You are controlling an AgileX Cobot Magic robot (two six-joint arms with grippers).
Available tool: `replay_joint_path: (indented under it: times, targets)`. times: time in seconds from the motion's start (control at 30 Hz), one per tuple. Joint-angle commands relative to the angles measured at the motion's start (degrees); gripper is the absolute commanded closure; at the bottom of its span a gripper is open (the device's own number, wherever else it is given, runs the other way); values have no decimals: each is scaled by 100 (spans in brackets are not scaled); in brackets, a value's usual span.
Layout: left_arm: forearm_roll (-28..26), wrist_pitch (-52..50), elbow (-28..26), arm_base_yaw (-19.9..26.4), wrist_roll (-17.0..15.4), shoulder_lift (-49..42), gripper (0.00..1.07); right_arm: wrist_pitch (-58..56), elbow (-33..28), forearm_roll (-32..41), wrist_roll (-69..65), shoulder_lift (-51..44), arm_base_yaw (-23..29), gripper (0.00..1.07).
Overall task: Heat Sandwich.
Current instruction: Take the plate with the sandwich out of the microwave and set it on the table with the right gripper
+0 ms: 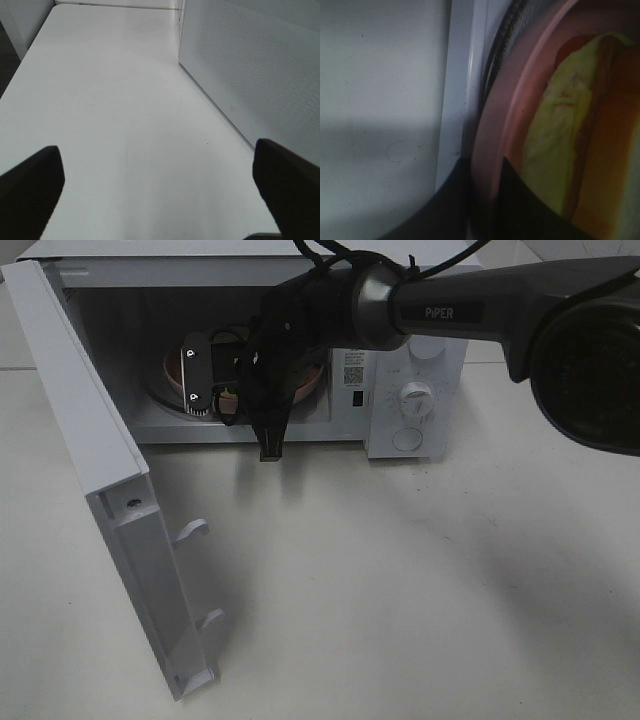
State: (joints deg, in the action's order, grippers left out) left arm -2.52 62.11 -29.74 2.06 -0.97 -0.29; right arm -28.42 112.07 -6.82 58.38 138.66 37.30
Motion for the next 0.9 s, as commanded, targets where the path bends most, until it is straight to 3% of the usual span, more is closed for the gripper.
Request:
replay_joint_path:
  times: [0.03, 0.57, 0.9]
  targets:
    - [6, -80, 11, -6, 6, -97, 9, -453, -52, 160, -172, 63, 17, 107]
    - [6, -80, 11, -6, 6, -97, 9, -602, -126, 160, 132, -223, 17, 107]
    - [6, -80, 11, -6, 6, -97, 9, -355, -1014, 160, 882, -756, 17, 107]
